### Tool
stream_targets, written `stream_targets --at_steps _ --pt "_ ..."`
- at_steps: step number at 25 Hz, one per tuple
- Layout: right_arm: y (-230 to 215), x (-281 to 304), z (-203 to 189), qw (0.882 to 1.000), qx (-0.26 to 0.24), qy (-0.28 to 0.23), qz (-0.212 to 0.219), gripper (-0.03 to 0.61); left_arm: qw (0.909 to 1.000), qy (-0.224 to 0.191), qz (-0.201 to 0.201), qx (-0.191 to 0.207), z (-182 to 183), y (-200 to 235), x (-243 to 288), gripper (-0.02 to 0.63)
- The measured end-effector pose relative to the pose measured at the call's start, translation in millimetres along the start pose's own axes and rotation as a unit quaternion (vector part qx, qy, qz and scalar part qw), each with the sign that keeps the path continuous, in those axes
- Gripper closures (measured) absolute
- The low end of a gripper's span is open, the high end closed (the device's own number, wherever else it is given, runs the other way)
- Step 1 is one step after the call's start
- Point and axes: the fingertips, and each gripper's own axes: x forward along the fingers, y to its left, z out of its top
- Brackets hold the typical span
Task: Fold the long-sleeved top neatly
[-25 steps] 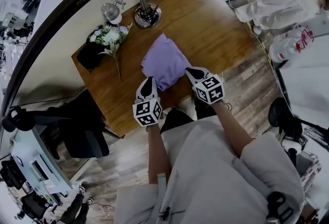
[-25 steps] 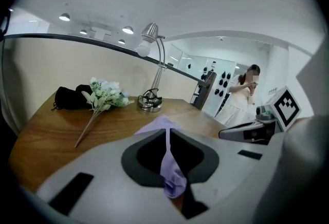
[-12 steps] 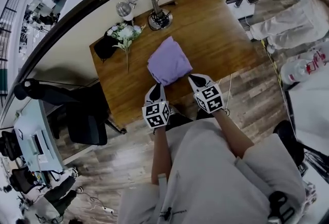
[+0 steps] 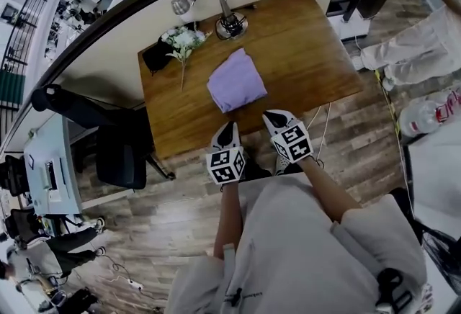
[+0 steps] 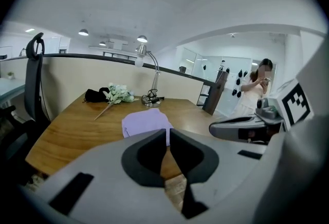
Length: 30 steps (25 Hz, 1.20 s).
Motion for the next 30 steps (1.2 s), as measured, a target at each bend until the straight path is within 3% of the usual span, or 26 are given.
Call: stream_targets --at_steps 5,17,30 --pt "0.1 -13.7 -5.8 1.000 -0.011 0.001 0.006 0.575 0.9995 0.008 0.008 0.029 -6.3 -12.3 -3.6 0.575" --pt "2.4 -28.6 -7.5 0.999 -0.041 -0.011 0.011 0.577 0.9995 -0.006 0.014 0.027 -4.8 -22.6 -8.0 0.575" --pt "-11.0 -26.4 0.9 0.999 -0.031 -0.022 0.009 0.577 0.9996 -0.010 0.018 0.018 -2.9 -22.3 -5.9 0.575"
